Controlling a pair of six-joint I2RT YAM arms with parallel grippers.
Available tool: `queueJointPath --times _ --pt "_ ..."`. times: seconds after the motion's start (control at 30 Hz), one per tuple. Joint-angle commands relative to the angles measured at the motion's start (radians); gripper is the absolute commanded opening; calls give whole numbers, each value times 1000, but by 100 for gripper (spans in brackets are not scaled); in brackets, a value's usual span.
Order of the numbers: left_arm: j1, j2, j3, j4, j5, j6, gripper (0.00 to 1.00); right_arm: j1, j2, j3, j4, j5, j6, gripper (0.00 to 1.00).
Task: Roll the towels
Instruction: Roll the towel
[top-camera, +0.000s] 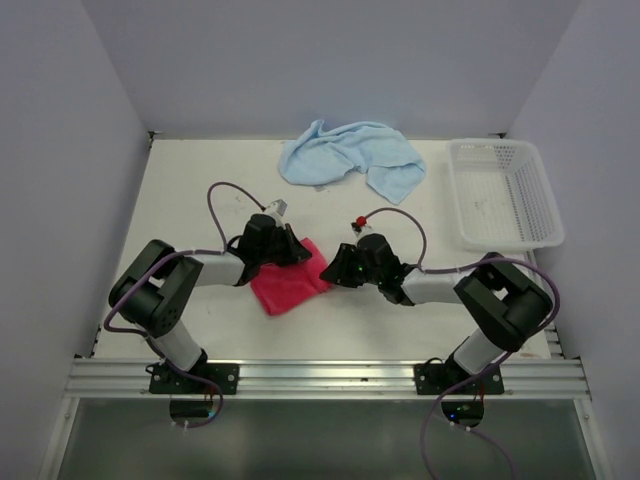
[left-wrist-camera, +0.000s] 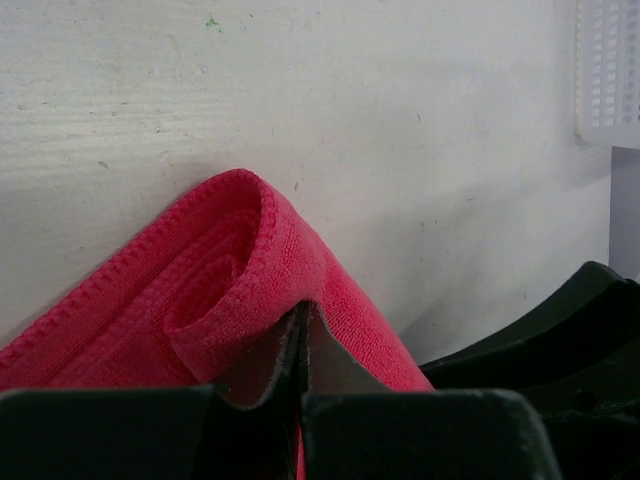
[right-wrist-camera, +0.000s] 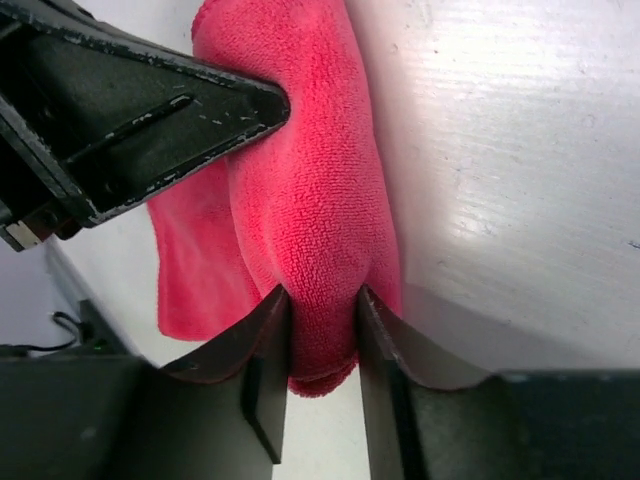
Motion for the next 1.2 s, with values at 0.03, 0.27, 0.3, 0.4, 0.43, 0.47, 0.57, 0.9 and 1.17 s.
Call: queueJointPath --times 0.03,0.27,0.3,0.4,0.43,0.47,0.57,0.9,1.17 --pt "22 3 -38 -92 -66 33 0 81 -72 96 -268 182 -169 24" --pt "22 -33 -18 -124 -63 39 0 190 -115 191 -443 437 -318 0" --pt "22 -40 -12 -143 -63 43 0 198 -121 194 -457 502 -353 0" --pt "22 -69 19 -186 -77 54 0 235 -133 214 -518 624 -428 0" --pt "22 -83 28 -190 -76 56 0 247 -140 225 -544 649 -450 0" --pt "22 -91 33 -197 -71 56 0 268 -144 229 -555 679 -470 0" --pt "22 -122 45 -212 -54 57 0 310 -155 242 -581 771 -554 0" --pt "22 -209 82 -220 -11 24 0 445 -75 275 -580 965 -706 0" --pt "19 -208 88 -186 33 4 0 565 40 311 -578 1057 -728 0"
